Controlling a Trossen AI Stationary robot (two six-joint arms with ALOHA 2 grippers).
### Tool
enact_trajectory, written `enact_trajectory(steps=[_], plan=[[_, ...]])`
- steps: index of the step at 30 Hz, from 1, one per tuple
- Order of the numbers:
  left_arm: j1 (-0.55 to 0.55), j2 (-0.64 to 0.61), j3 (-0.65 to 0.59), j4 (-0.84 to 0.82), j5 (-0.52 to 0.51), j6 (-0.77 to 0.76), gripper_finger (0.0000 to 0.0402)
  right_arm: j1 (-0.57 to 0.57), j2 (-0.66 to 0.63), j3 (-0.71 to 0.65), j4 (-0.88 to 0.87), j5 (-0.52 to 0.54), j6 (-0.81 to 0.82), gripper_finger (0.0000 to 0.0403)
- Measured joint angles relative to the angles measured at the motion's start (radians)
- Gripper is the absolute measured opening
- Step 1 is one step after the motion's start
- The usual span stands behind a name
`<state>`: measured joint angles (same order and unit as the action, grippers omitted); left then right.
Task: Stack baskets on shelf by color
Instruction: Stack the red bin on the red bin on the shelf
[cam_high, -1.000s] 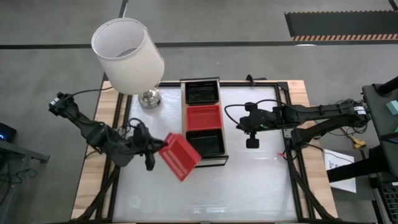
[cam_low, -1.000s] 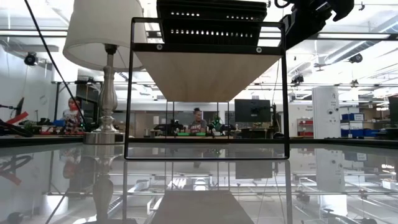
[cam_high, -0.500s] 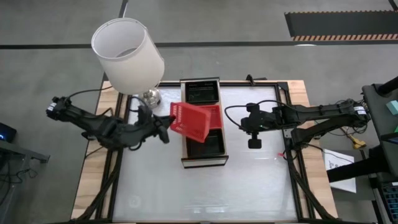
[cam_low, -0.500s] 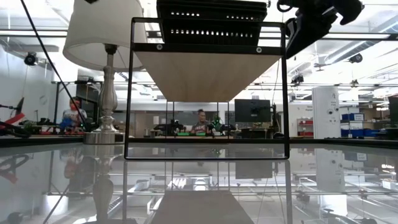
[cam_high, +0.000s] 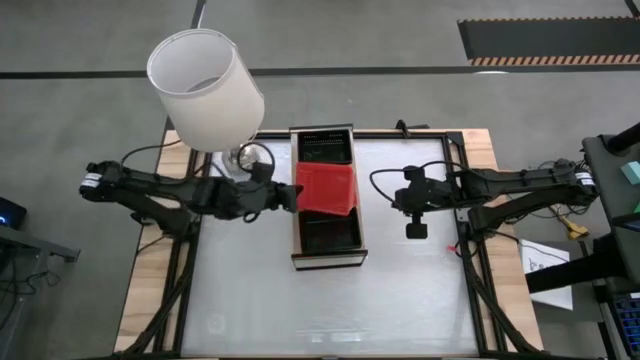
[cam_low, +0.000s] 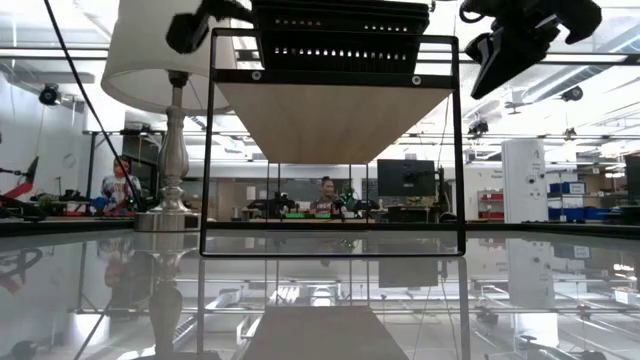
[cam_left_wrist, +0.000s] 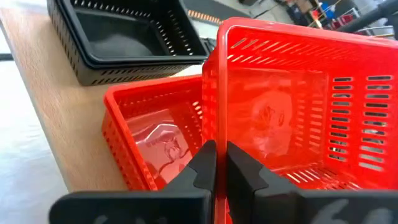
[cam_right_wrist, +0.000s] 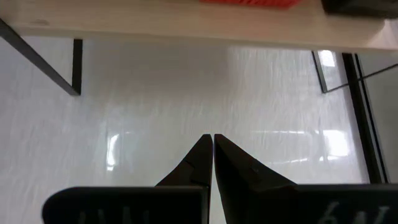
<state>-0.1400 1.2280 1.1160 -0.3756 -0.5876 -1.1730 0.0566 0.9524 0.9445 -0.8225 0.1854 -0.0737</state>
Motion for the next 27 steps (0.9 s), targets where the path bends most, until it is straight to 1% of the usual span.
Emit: enact_trajectory(steps=[4,11,19,27], plan=[[0.066,0.005,0.0,0.0,0.084,-0.004,0.0,0.0,-0.025,-0.03,0.0,0.0,0.017,0.0009],[0.137,0.008,-0.003,-0.019,0.167,-0.034,0.0,0.0,-0.035,-0.036,0.002,0.0,0.022,0.0009],[0.141,0.015,-0.006,-0.03,0.21,-0.051,0.0,0.0,-0.035,-0.036,0.001,0.0,0.022,0.0009],[0.142,0.015,-0.009,-0.029,0.211,-0.049,0.0,0.0,-0.035,-0.043,0.003,0.0,0.034,0.0009]])
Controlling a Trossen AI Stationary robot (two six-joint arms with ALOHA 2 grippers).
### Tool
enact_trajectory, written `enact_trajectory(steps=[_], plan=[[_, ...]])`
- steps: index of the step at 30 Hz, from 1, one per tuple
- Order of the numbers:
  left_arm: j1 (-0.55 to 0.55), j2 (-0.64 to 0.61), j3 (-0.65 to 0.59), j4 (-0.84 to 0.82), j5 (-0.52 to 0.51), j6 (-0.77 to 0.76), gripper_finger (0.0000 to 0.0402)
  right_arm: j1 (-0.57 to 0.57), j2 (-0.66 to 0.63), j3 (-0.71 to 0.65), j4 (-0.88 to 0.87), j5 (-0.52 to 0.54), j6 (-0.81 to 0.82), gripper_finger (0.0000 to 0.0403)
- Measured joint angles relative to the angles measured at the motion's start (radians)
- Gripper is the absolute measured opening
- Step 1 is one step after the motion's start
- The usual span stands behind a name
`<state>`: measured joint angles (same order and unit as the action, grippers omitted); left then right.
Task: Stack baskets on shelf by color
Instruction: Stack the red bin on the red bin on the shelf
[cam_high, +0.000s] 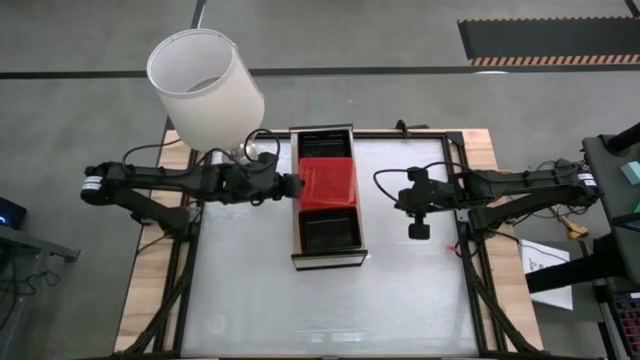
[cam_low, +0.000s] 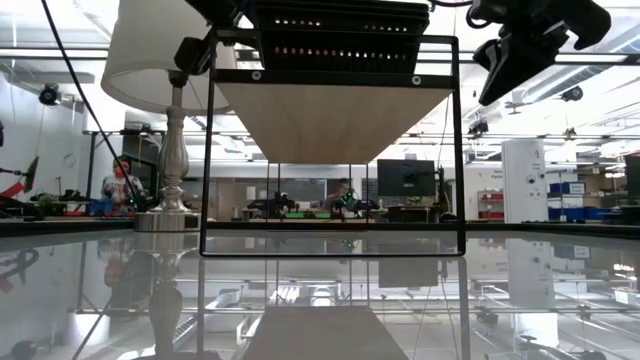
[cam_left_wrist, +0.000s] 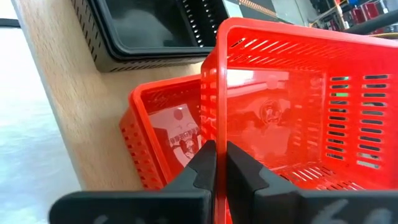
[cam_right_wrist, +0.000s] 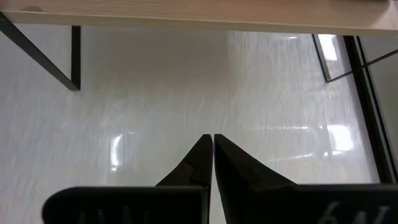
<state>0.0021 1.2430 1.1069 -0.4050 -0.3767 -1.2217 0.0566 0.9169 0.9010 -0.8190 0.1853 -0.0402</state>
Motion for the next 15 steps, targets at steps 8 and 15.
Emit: enact_trajectory(steps=[8,15], plan=[[0.0,0.0,0.0,0.002,0.0,0.0,0.0019,0.0,0.0,-0.006,0.002,0.0,0.006,0.0009],[0.001,0.0,0.0,0.002,-0.001,0.003,0.0062,0.0,0.0,-0.006,0.003,0.0,0.007,0.0009]])
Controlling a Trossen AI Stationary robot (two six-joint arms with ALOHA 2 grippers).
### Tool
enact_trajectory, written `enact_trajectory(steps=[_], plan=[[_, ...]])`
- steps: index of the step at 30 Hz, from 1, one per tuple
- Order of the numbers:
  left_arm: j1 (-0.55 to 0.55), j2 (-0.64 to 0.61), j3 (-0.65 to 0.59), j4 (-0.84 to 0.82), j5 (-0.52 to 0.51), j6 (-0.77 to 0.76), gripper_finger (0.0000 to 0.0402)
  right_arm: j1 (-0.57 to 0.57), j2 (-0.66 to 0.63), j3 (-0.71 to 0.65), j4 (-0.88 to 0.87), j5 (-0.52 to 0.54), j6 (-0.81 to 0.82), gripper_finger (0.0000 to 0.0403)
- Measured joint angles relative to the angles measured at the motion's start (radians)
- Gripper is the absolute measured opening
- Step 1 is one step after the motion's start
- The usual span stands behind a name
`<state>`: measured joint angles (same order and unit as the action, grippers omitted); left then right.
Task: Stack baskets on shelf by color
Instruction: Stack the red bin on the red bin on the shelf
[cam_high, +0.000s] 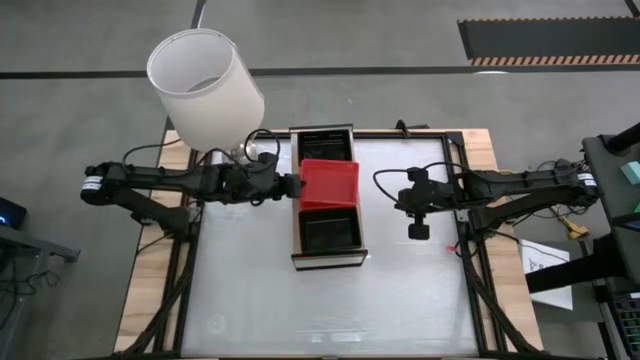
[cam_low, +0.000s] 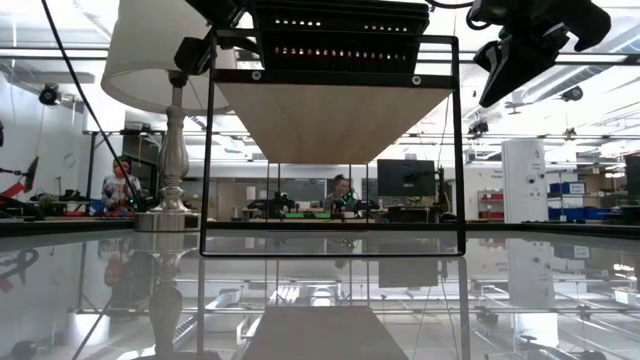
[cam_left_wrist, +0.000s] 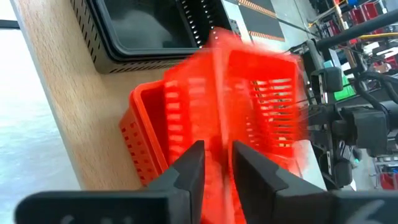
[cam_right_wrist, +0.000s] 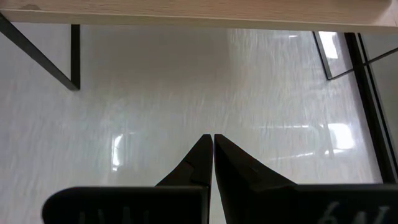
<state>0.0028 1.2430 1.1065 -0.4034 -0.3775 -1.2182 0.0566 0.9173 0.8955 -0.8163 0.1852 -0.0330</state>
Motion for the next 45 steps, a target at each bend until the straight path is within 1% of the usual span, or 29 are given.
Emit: enact_trajectory(steps=[6,13,20,23,25,28,31,34,38,41,45], plan=[[0.0,-0.001,0.0,0.002,0.001,0.012,0.0084,0.0,0.0,0.0,0.007,0.0,0.0,0.0009],[-0.003,-0.034,0.005,0.003,0.016,0.106,0.0087,0.0,0.0,0.0,0.019,0.0,-0.001,0.0009],[-0.003,-0.088,0.001,-0.004,0.027,0.215,0.0087,0.0,0.0,0.0,0.107,0.0,-0.059,0.0009],[-0.003,-0.111,0.0,-0.004,0.038,0.288,0.0087,0.0,0.0,0.0,0.168,0.002,-0.101,0.0009],[-0.003,-0.126,0.0,-0.001,0.051,0.395,0.0087,0.0,0.0,0.0,0.217,0.002,-0.132,0.0009],[-0.013,-0.144,0.0,0.001,0.063,0.608,0.0087,0.0,0.0,0.0,0.291,0.002,-0.169,0.0009],[-0.037,-0.148,-0.009,0.017,0.049,0.832,0.0087,0.0,0.0,0.0,0.398,0.002,-0.178,0.0009],[-0.064,-0.138,-0.046,0.064,0.02,1.014,0.0087,0.0,0.0,0.0,0.478,0.002,-0.181,0.0021],[-0.082,-0.133,-0.105,0.196,-0.022,1.213,0.0087,-0.017,0.004,0.027,0.504,0.0,-0.18,0.0062],[-0.083,-0.133,-0.119,0.289,-0.024,1.347,0.0087,-0.042,0.024,0.088,0.499,0.002,-0.188,0.01],[-0.082,-0.133,-0.147,0.441,-0.024,1.509,0.0087,-0.076,0.089,0.184,0.454,0.001,-0.229,0.0146]])
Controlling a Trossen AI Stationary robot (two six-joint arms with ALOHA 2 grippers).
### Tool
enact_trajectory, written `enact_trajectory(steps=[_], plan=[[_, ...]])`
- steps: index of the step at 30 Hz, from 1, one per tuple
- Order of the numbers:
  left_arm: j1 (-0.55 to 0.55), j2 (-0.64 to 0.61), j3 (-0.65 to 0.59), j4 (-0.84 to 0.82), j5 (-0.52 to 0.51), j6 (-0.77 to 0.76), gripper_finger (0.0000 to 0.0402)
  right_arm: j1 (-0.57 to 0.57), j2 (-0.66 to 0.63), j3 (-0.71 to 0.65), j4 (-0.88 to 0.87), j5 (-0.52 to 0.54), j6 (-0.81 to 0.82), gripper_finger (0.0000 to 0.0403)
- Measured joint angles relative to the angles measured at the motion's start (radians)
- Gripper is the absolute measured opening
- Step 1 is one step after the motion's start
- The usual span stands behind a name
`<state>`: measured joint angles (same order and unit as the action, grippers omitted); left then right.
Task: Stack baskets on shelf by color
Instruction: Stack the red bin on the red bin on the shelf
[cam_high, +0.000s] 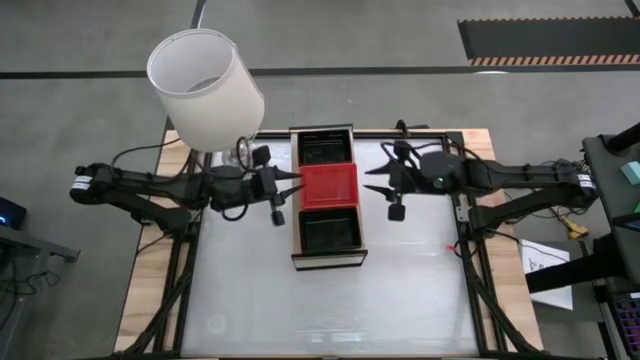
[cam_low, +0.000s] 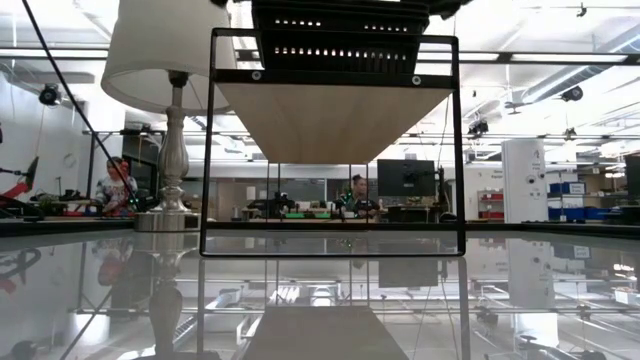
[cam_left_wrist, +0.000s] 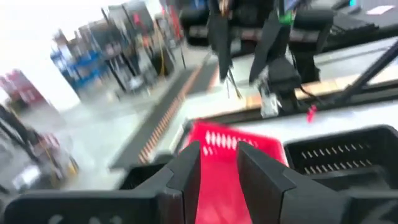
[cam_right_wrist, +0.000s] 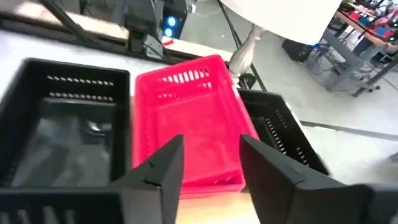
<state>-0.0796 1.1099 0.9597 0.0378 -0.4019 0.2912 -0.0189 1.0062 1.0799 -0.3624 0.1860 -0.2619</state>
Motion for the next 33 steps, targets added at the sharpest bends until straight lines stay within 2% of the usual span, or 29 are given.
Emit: enact_trajectory(steps=[4,9,18,26,33], plan=[[0.0,0.0,-0.059,0.142,0.0,0.117,0.0087,-0.039,0.094,0.106,-0.08,-0.002,-0.064,0.0176],[0.001,-0.003,-0.118,0.238,0.0,0.187,0.0087,-0.105,0.222,0.258,-0.21,-0.014,-0.085,0.0191],[-0.001,-0.038,-0.168,0.268,0.0,0.187,0.0087,-0.241,0.426,0.517,-0.395,-0.273,-0.093,0.0192],[-0.027,-0.135,-0.23,0.266,0.0,0.16,0.0087,-0.291,0.529,0.612,-0.445,-0.379,-0.105,0.0192],[-0.04,-0.232,-0.297,0.278,0.001,0.134,0.0087,-0.294,0.569,0.64,-0.466,-0.399,-0.105,0.0171]])
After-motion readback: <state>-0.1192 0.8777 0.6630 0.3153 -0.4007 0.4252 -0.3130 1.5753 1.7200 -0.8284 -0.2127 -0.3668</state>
